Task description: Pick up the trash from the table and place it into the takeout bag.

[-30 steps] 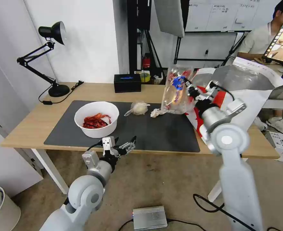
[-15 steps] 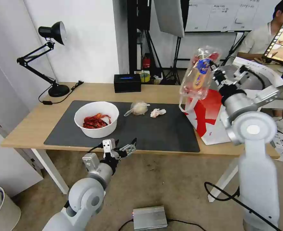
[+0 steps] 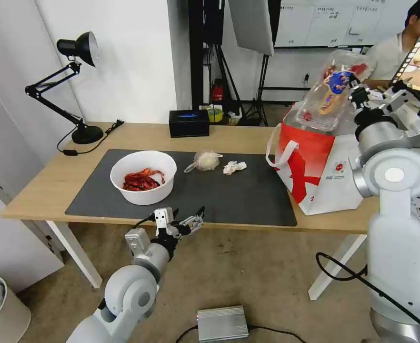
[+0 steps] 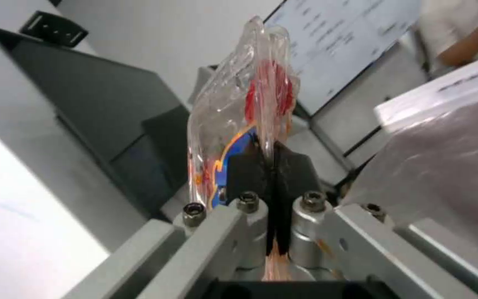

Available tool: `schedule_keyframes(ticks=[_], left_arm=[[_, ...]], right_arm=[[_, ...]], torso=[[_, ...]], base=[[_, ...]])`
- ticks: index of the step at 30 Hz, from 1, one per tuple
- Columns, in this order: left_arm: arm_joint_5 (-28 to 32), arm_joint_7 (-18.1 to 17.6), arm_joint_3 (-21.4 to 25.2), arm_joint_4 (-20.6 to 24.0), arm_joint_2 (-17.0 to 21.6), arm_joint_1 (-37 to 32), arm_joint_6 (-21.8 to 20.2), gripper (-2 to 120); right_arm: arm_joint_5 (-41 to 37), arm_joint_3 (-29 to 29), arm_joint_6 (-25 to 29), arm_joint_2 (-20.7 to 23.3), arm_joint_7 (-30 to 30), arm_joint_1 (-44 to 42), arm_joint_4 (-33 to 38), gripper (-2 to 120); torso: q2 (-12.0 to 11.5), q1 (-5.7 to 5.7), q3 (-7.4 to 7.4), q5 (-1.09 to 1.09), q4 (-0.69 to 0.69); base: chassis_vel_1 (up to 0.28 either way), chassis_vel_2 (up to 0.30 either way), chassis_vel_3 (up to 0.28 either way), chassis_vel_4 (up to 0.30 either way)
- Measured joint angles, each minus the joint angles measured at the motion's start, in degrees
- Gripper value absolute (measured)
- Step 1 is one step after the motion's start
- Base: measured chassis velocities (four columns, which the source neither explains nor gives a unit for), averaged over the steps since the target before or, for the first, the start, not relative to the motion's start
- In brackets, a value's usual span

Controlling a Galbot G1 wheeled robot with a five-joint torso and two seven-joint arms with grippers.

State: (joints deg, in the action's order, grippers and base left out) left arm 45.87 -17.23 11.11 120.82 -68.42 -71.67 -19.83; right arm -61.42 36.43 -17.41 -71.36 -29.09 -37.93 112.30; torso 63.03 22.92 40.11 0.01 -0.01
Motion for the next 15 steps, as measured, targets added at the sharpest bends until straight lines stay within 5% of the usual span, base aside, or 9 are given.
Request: schedule_keyframes(ticks=[15], left_arm=[[0.3,0.0,-0.3,0.0,0.0,0.3,0.0,100]], right_arm=[[7.5,-0.1,2.5,0.1,-0.9,-1.1,-2.8,0]], torso=[[0.0,0.0,0.0,-0.01,0.0]], base=[[0.0,0.0,0.0,0.0]])
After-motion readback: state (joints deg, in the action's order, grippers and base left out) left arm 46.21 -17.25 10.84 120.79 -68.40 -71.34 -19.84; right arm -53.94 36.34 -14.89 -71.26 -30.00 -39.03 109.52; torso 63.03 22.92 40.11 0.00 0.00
